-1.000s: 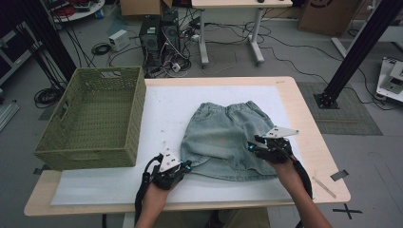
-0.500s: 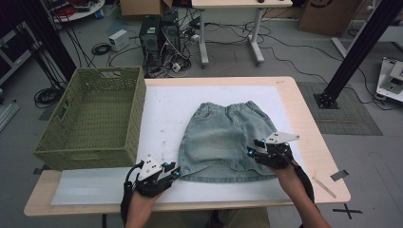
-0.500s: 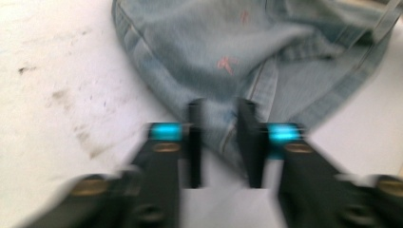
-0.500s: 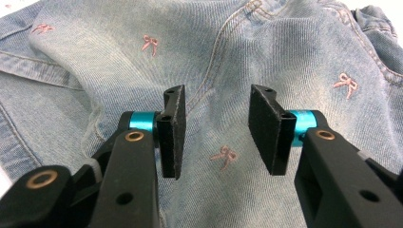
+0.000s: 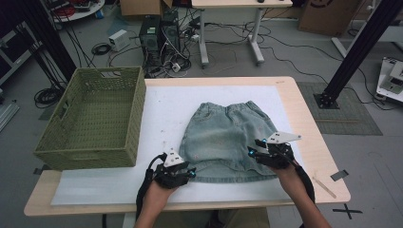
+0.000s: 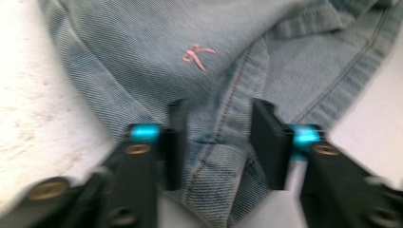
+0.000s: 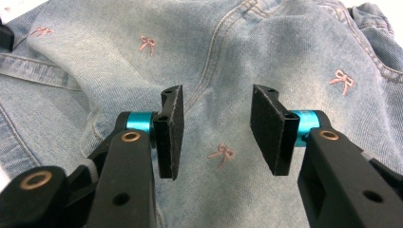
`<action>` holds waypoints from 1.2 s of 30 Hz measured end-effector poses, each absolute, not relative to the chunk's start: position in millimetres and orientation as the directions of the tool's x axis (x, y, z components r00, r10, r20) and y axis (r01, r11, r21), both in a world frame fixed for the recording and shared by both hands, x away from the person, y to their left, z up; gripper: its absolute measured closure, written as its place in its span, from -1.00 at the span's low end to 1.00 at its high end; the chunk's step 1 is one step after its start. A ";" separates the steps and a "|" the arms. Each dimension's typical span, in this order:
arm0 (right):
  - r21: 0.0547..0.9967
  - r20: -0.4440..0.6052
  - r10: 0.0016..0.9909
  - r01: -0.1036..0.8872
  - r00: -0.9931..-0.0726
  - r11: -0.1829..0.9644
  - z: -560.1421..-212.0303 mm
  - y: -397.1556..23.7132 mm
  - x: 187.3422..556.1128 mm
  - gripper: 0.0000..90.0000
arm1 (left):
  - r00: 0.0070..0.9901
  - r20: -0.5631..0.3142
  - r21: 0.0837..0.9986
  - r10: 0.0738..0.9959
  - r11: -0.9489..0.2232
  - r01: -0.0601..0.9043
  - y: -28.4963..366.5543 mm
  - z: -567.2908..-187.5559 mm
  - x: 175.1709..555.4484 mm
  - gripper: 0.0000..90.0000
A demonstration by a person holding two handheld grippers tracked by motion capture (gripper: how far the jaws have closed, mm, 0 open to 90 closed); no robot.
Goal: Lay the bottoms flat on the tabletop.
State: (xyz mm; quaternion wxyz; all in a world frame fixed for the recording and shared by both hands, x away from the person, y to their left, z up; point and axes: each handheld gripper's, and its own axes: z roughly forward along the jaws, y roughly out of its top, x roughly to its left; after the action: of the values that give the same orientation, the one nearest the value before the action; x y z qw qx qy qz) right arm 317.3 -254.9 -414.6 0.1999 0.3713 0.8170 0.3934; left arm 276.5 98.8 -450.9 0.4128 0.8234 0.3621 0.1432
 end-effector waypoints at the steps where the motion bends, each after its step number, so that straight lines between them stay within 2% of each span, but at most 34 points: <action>1: 0.792 -0.035 0.766 0.450 -0.642 0.413 -414.6 -255.7 317.2 0.25 | 0.697 -0.058 0.783 0.715 -0.400 0.476 99.0 -450.8 276.3 0.60; 4: 0.792 -0.034 0.767 0.451 -0.640 0.412 -414.7 -257.6 315.8 0.25 | 0.706 -0.067 0.793 0.705 -0.392 0.467 105.4 -449.4 273.1 0.85; 16: 0.793 -0.037 0.788 0.462 -0.615 0.398 -414.8 -271.2 312.8 0.24 | 0.741 -0.129 0.852 0.659 -0.309 0.423 154.1 -440.7 255.6 0.87; 17: 0.794 -0.038 0.789 0.462 -0.613 0.397 -414.9 -272.9 312.7 0.24 | 0.740 -0.141 0.856 0.658 -0.294 0.424 155.6 -440.9 255.9 0.85; 19: 0.789 -0.039 0.795 0.469 -0.606 0.396 -415.6 -276.0 312.4 0.24 | 0.723 -0.180 0.856 0.667 -0.256 0.449 156.4 -441.0 258.6 0.44; 22: 0.782 -0.040 0.807 0.484 -0.589 0.392 -417.3 -279.9 313.8 0.25 | 0.692 -0.197 0.864 0.695 -0.210 0.458 154.4 -439.9 262.9 0.04; 24: 0.766 -0.024 0.809 0.510 -0.587 0.392 -419.6 -281.8 315.2 0.25 | 0.680 -0.201 0.871 0.705 -0.189 0.453 152.9 -438.8 266.2 0.01; 26: 0.753 0.022 0.779 0.522 -0.627 0.399 -422.5 -279.8 314.8 0.25 | 0.661 -0.199 0.878 0.724 -0.168 0.449 151.6 -437.5 270.9 -0.02; 29: 0.752 0.024 0.730 0.494 -0.683 0.437 -425.2 -266.4 308.9 0.25 | 0.645 -0.198 0.885 0.738 -0.147 0.441 151.4 -437.1 277.2 -0.04; 36: 0.766 0.073 0.677 0.476 -0.733 0.433 -433.8 -243.2 306.5 0.28 | 0.611 -0.195 0.898 0.767 -0.112 0.426 153.8 -434.6 289.7 -0.12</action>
State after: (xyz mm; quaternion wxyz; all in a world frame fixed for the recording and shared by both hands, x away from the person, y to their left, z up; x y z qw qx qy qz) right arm 306.5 -243.2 -433.8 0.1237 0.3440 0.8374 0.4064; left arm 289.7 153.8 -434.6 0.5255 0.7276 0.4100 0.1622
